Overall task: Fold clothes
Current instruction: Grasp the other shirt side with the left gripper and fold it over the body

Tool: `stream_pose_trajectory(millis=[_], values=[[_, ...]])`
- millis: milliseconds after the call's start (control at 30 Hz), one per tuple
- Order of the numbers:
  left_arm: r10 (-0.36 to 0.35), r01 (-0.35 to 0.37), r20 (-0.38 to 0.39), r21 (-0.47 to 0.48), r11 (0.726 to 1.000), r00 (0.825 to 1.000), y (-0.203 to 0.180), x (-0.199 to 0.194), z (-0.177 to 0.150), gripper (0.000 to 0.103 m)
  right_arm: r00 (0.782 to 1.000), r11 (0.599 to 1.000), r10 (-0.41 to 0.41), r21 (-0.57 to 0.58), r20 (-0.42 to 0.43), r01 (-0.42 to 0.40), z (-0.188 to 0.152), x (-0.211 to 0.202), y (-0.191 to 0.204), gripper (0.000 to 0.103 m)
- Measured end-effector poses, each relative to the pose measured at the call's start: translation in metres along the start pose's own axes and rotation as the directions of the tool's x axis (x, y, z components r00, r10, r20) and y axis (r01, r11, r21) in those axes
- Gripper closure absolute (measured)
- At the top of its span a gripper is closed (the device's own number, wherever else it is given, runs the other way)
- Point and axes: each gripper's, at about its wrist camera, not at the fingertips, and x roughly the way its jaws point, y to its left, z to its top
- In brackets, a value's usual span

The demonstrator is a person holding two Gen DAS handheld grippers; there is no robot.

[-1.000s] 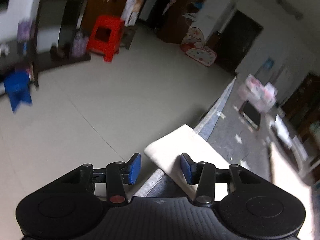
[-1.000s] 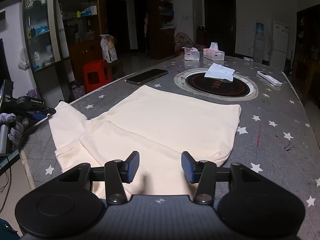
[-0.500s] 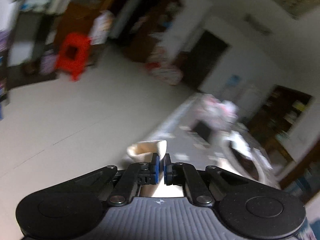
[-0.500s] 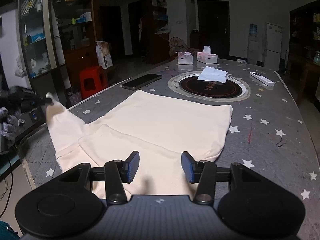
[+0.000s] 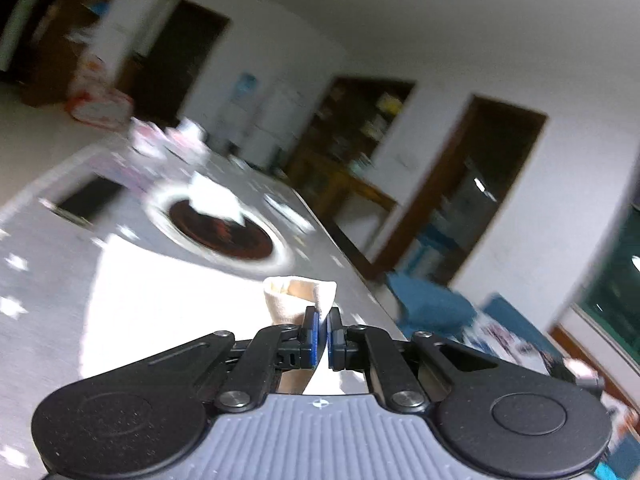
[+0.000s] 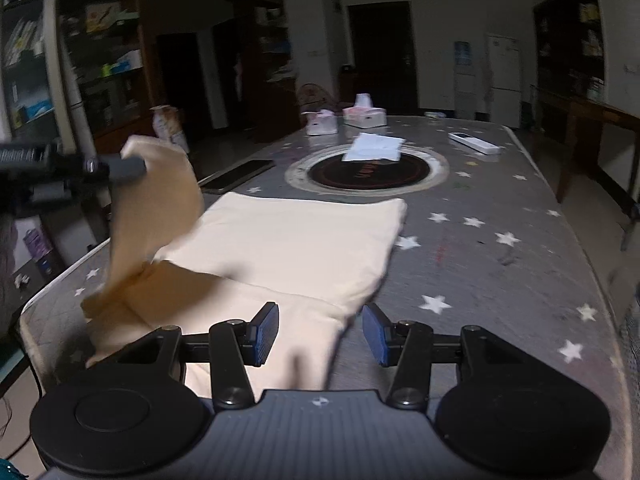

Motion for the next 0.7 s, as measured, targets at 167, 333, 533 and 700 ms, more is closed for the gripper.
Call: stream_pose_trajectory(millis=[167, 333, 533, 700], values=[[-0.031, 0.034, -0.112, 0.026, 0.999, 0.993, -0.010, 0.036, -0.027, 0.097, 0.999, 0.999, -0.041, 0.035, -0.002, 0.041, -0.003, -0.005, -0.014, 0.056], [-0.041, 0.043, -0.219, 0.005, 0.999, 0.975, -0.012, 0.057, -0.049, 0.085, 0.999, 0.997, -0.052, 0.056, 0.002, 0.052, -0.004, -0.005, -0.018, 0.056], [-0.038, 0.045, -0.232, 0.027, 0.999, 0.972, -0.006, 0.045, -0.055, 0.067, 1.000, 0.999, -0.017, 0.027, 0.001, 0.017, 0.000, 0.002, -0.005, 0.056], [0.067, -0.065, -0.197, 0.016, 0.998, 0.978, 0.023, 0.026, -0.043, 0.070, 0.999, 0.999, 0.034, -0.023, -0.011, -0.034, 0.006, 0.013, 0.013, 0.057]])
